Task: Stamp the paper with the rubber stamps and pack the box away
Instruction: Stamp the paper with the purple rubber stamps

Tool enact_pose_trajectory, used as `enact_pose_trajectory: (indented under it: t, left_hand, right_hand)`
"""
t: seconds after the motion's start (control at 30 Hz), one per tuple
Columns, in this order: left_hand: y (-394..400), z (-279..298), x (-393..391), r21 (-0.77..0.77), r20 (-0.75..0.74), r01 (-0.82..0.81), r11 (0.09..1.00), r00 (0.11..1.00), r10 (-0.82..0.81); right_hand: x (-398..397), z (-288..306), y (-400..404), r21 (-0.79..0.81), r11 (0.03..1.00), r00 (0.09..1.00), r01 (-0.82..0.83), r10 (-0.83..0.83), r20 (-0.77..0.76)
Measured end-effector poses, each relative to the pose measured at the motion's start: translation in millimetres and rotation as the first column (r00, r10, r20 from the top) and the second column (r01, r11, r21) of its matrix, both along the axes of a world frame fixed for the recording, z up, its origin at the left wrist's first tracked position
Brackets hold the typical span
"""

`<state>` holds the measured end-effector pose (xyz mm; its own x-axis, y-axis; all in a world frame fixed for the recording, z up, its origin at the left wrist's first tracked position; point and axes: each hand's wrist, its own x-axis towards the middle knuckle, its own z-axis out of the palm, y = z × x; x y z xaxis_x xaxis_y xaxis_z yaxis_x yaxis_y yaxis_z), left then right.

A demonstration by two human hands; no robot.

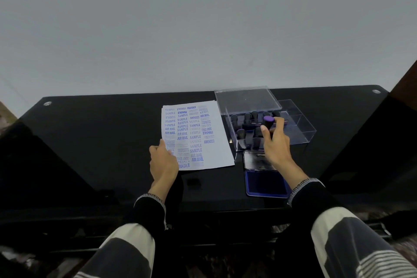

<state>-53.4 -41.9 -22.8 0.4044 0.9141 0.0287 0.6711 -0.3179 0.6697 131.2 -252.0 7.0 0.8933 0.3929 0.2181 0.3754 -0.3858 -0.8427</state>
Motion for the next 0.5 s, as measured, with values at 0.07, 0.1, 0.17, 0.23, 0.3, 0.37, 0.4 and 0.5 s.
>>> enact_pose_trajectory:
  t: [0.07,0.1,0.17,0.23,0.3,0.37,0.4,0.5]
  left_hand:
    - [-5,1,-2,0.01,-0.005,-0.002,1.0,1.0,0.002]
    - [-7,0,-4,0.013,-0.013,-0.006,1.0,1.0,0.006]
    - [-10,0,-7,0.012,-0.035,-0.012,1.0,0.999,0.013]
    - [-14,-1,-12,0.013,-0.046,-0.025,1.0,0.999,0.025]
    - [-17,-1,-16,0.052,-0.098,-0.041,0.998,0.994,0.046]
    - [-21,-4,-19,0.125,-0.21,-0.059,0.99,0.974,0.085]
    - [-24,-4,-20,0.157,-0.239,-0.074,0.985,0.965,0.111]
    - [-35,-4,-21,0.287,-0.148,-0.003,0.958,0.988,0.047]
  right_hand:
    - [-4,1,-1,0.04,0.999,1.0,-0.006,0.006,-0.012]
    - [-6,2,-2,0.054,0.998,1.0,-0.01,0.011,-0.015]
    - [-11,0,-4,0.095,0.995,1.0,-0.01,0.013,-0.025]
    - [-18,0,-7,0.113,0.993,0.999,-0.016,0.019,-0.027]
    - [-26,2,-9,0.093,0.996,1.0,-0.013,0.012,0.01]
    - [-31,4,-11,0.083,0.997,0.999,0.002,-0.004,0.032]
    - [-34,5,-12,0.087,0.996,1.0,0.004,-0.006,0.016]
    - [-42,6,-19,0.134,0.991,0.998,-0.017,0.025,-0.058]
